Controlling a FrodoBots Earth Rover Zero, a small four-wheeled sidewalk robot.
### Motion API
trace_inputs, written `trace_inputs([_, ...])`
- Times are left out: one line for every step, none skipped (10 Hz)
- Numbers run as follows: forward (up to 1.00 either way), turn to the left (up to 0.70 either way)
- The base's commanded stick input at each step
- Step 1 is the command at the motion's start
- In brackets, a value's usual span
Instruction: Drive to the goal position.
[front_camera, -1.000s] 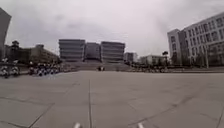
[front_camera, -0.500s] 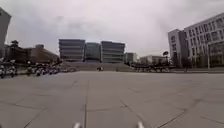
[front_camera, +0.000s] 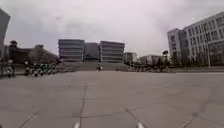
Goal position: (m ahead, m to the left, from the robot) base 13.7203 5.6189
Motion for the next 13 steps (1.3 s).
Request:
trace_inputs([0.50,0.00])
trace_inputs([0.50,0.00])
trace_inputs([0.50,0.00])
trace_inputs([0.50,0.00])
trace_inputs([0.50,0.00])
trace_inputs([0.50,0.00])
trace_inputs([0.50,0.00])
trace_inputs([0.50,0.00])
trace_inputs([0.50,0.00])
trace_inputs([0.50,0.00])
trace_inputs([0.50,0.00])
trace_inputs([0.50,0.00])
trace_inputs([0.50,0.00])
